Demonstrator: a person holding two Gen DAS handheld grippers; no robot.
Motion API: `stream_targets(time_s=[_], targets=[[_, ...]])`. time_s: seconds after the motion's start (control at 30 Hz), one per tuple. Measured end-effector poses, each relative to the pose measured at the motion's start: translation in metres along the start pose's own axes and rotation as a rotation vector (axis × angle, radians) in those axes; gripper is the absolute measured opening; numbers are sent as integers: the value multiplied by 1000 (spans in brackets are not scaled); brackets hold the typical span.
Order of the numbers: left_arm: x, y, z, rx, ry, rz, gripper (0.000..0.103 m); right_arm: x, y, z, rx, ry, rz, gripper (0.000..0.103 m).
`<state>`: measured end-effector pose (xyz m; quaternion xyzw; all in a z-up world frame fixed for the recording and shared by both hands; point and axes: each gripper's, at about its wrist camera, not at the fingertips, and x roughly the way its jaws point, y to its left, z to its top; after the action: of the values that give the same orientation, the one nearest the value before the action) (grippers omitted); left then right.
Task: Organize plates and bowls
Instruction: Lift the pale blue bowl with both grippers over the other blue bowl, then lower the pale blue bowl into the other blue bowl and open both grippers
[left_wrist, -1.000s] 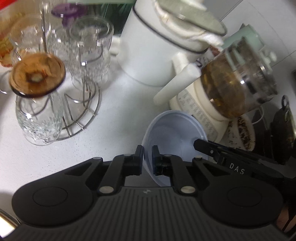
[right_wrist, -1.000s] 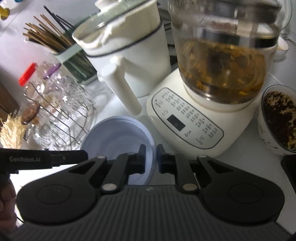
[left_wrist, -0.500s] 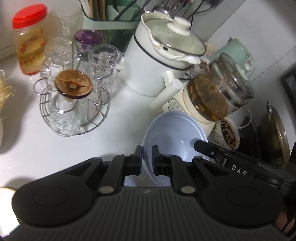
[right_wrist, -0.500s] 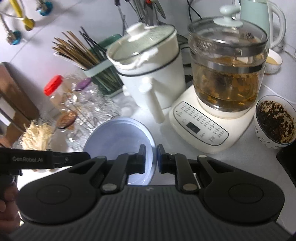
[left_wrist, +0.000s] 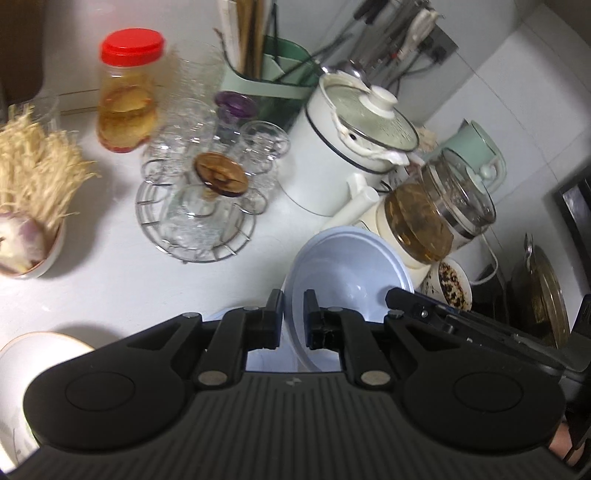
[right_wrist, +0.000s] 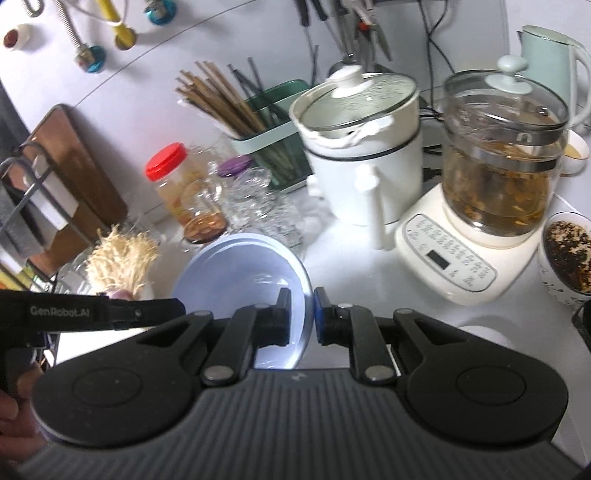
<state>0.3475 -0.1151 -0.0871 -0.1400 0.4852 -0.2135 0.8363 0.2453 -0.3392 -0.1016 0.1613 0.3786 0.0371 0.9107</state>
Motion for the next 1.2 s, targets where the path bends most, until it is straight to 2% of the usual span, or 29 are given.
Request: stream_targets(time_s=[0.13, 0.43, 0.73, 0.87, 1.2], targets=[[-11, 12, -4, -31, -22, 13, 12, 4, 12, -1, -5, 30, 22, 15], [-15, 38, -26, -110, -5, 52, 12, 21, 29, -15, -52, 115, 42, 15], [8, 61, -46, -156, 61, 85, 12, 44, 40, -29, -109, 165, 15, 17], [24, 58, -48, -139, 98, 91, 12, 51, 32, -33, -108, 183, -10, 17], [47, 59, -48, -148, 130, 110, 12, 71, 15, -44, -94, 223, -13, 17]])
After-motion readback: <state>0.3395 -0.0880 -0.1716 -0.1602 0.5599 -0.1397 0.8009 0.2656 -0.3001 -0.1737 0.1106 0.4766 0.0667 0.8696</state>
